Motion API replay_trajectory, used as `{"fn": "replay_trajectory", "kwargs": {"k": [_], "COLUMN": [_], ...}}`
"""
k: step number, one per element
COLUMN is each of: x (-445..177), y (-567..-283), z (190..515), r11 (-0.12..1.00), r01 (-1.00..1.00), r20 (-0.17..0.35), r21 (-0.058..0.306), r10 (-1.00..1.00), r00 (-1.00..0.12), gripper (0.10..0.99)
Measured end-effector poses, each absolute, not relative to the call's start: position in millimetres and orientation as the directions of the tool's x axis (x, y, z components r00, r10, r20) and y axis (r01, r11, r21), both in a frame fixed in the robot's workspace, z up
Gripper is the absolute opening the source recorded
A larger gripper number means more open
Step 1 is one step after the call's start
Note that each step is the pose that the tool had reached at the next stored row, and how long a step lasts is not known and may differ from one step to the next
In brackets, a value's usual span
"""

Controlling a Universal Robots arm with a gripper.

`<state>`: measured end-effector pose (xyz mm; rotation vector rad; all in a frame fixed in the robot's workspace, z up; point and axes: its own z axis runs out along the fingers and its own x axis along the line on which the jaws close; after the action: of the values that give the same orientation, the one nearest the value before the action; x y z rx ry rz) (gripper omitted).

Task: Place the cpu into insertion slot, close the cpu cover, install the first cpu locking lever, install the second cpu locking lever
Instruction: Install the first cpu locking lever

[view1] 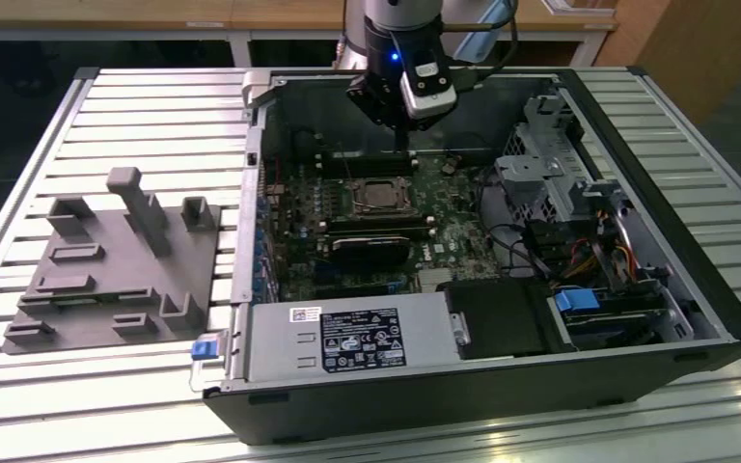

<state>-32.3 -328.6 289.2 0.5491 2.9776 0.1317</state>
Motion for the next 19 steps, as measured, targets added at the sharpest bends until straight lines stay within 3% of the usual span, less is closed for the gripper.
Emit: {"fn": "replay_trajectory", "kwargs": {"k": [12,19], "x": [-32.3,-32.2], "y": [-328.6,-328.6], "z": [289.2,289.1], "r11": [0.931,0.964], "r01": [0.349,0.243], "r20": [-0.093,-0.091], "r21": [0.105,0.105], "r10": [0.358,0.253], "r00": [-0.929,-0.963], "gripper": [0.106,0.106]}}
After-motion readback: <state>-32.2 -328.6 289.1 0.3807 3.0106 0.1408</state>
